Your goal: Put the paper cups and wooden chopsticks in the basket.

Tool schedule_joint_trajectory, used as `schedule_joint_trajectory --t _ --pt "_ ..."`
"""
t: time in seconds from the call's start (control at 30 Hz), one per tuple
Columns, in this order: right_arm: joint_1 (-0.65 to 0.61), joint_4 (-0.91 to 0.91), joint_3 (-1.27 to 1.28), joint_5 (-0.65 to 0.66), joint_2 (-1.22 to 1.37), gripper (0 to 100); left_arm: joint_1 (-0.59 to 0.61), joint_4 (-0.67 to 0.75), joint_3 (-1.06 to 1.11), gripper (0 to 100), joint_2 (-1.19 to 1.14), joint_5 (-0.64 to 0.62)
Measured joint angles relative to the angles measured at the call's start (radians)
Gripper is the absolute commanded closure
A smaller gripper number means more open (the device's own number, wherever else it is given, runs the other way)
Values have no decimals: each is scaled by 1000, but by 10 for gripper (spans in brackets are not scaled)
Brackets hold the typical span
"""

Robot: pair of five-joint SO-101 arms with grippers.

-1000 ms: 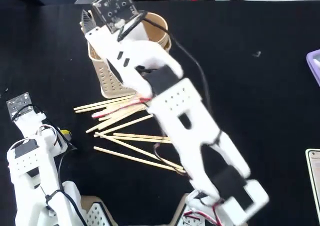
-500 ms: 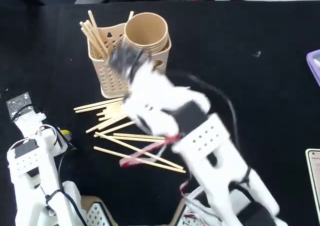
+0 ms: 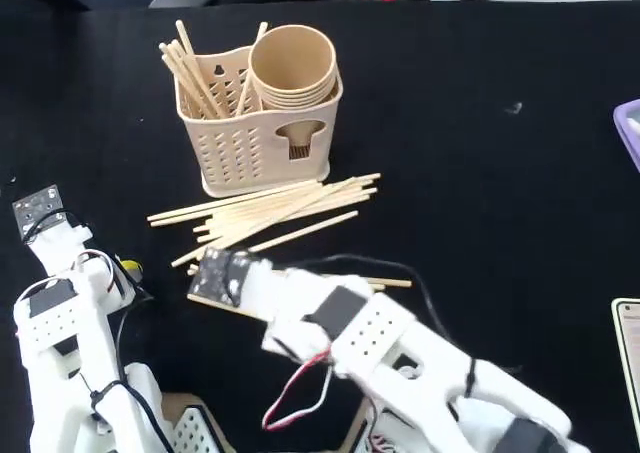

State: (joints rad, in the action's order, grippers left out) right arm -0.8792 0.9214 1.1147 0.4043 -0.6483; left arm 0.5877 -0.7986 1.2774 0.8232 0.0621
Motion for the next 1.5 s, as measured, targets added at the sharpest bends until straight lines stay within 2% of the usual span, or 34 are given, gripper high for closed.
schedule_joint_trajectory --t 0.3,0.37,0.43,0.47,0.5,0.67,0.77,0.9,1.07,1.23,1.37,1.5 --pt "-6 -158 6 0 261 770 0 0 0 730 0 0" --pt "-6 -160 -6 0 299 847 0 0 0 730 0 0" --pt "-5 -158 -26 0 321 972 0 0 0 730 0 0" --pt "-3 -158 -34 0 325 993 0 0 0 730 0 0" --pt "-2 -160 -38 0 325 967 0 0 0 730 0 0" --pt "6 -164 -40 3 321 988 0 0 0 730 0 0" --pt "66 -160 -40 3 301 988 0 0 0 730 0 0" --pt "170 -138 -40 98 230 988 0 0 0 730 0 0" --pt "259 -48 -114 147 98 988 0 0 0 730 0 0" --pt "270 54 -253 149 -57 988 0 0 0 730 0 0" --pt "269 68 -423 37 -158 987 0 0 0 730 0 0" --pt "269 -58 -571 -143 -184 987 0 0 0 730 0 0"
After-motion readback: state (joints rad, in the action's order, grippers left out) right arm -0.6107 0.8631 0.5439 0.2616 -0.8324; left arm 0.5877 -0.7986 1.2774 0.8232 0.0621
